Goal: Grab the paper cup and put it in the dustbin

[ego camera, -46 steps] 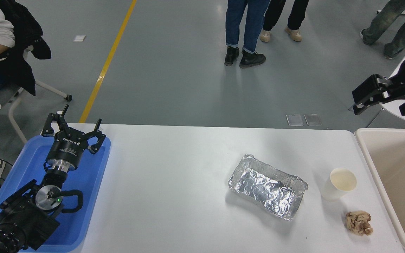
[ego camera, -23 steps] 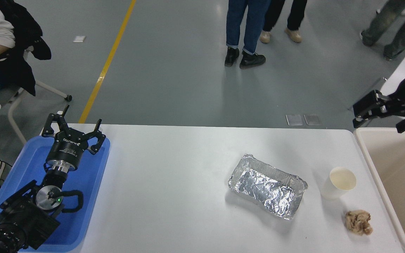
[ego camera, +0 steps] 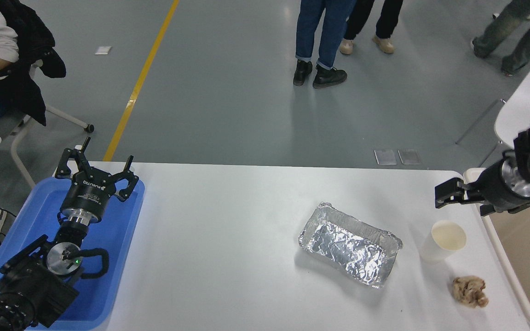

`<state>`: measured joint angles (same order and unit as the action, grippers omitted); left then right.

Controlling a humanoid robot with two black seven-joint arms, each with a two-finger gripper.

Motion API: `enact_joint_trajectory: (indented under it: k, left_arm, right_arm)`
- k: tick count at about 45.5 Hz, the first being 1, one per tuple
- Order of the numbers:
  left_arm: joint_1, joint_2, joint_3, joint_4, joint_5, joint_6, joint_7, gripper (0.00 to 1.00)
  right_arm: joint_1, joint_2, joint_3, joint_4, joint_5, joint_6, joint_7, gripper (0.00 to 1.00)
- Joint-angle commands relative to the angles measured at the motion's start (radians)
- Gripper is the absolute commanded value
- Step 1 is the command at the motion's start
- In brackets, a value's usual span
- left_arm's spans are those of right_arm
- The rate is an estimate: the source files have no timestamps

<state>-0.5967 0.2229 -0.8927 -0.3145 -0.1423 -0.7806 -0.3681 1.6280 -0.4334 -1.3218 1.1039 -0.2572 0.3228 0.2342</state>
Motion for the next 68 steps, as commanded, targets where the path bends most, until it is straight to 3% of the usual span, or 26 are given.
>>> enact_joint_trajectory:
  k: [1, 26, 36, 39, 43, 47, 53, 68]
  left_arm:
    - [0.0, 0.001, 0.0, 0.0, 0.0, 0.001, 0.0, 1.0]
    - [0.0, 0.001, 0.0, 0.0, 0.0, 0.001, -0.002, 1.0]
    - [0.0, 0.001, 0.0, 0.0, 0.0, 0.0, -0.002, 1.0]
    - [0.0, 0.001, 0.0, 0.0, 0.0, 0.0, -0.002, 1.0]
    - [0.0, 0.001, 0.0, 0.0, 0.0, 0.0, 0.0, 1.0]
    - [0.0, 0.001, 0.0, 0.0, 0.0, 0.0, 0.0, 1.0]
    - [0.0, 0.001, 0.0, 0.0, 0.0, 0.0, -0.002, 1.0]
    - [0.0, 0.001, 0.0, 0.0, 0.0, 0.0, -0.002, 1.0]
  right_arm:
    - [-0.129, 0.012, 0.027, -0.067, -0.005, -0.077, -0.001, 1.0]
    - [-0.272, 0.012, 0.041, -0.194, 0.016, -0.11, -0.003, 1.0]
    - [-0.306, 0.01, 0.064, -0.194, 0.029, -0.146, -0.006, 0.73]
    - [-0.312, 0.01, 0.068, -0.194, 0.049, -0.146, -0.007, 0.61]
    - [-0.316, 0.008, 0.068, -0.191, 0.082, -0.145, -0.009, 0.36]
    - [-0.316, 0.005, 0.068, -0.191, 0.136, -0.145, -0.007, 0.3]
    - [-0.313, -0.001, 0.067, -0.188, 0.177, -0.145, -0.009, 0.02]
    - [-0.303, -0.016, 0.064, -0.157, 0.165, -0.125, -0.007, 0.0]
